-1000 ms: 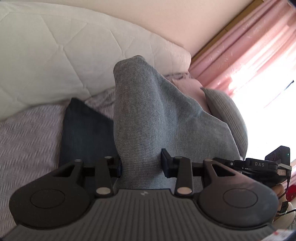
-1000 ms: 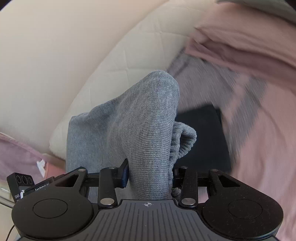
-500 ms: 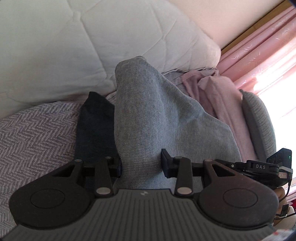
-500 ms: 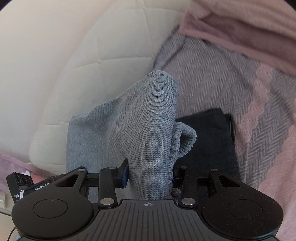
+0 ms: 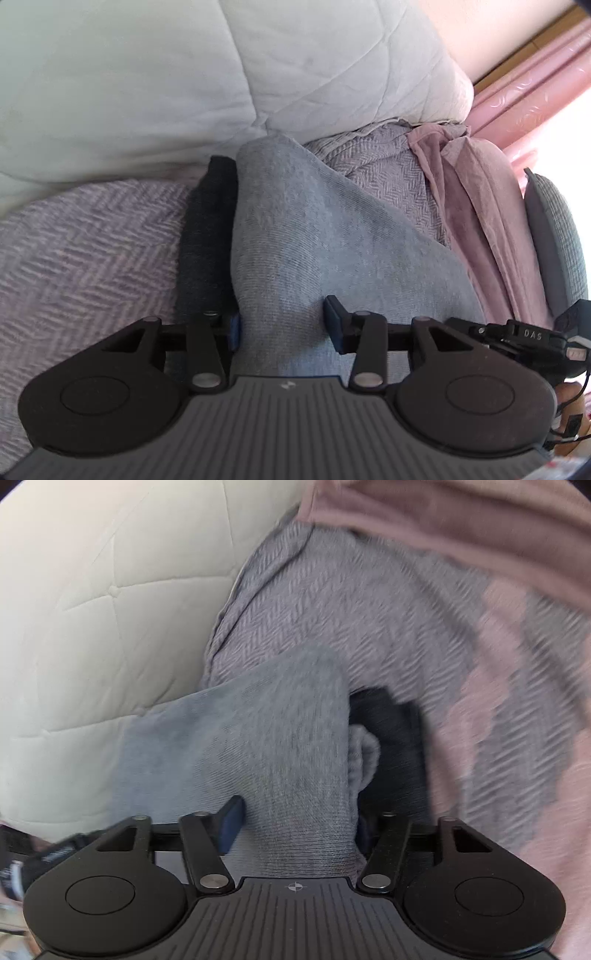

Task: Organize objects
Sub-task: 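Lower the bundle onto the dark folded cloth and open both grippers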

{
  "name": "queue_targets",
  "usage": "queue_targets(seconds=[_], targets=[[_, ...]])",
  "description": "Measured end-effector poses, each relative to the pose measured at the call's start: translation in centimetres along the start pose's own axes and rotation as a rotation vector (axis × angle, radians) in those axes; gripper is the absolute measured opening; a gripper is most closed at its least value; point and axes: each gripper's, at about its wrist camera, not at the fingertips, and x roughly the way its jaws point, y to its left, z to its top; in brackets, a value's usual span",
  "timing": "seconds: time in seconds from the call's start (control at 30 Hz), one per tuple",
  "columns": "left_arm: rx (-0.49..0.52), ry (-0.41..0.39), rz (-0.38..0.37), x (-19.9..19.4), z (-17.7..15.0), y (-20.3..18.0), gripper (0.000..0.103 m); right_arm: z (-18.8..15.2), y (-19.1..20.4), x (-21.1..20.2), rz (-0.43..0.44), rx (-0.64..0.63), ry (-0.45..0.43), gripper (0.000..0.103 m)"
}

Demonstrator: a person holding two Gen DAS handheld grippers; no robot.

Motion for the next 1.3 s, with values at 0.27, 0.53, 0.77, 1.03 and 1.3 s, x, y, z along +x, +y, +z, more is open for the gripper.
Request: queue_targets(seconds=[0.27,0.53,0.77,1.03,1.3], targets=[[0.229,-0.105,0.075,-6.6,-3.7,-3.3,0.034,-6.2,3.3,-7.8,-0.253,-0.195,-0.342,0.056],[0.325,-0.043,0.198,-2.9,-8.4,-3.9,0.022,-11.8,5.0,-2.4,-0.37,-0.474,-0.31,0.023],[0.386,-0.084,0.232,-4.6,-7.6,-5.5,0.016,-8.7,4.1,-3.6,-0.349,-0.355,-0.249,0.023],[0.373,-0.087,0.327,-0.9,-4.6,-6.7,0.019,-7.1,5.5,-1.2,-0.345,-0.395,-0.319,0.024],[0.35,-0.105,0.353,-3.6,-7.0,-7.0,0.021,-10.0,6.2,-4.8,-0.365,-0.369,-0.374,0.025]])
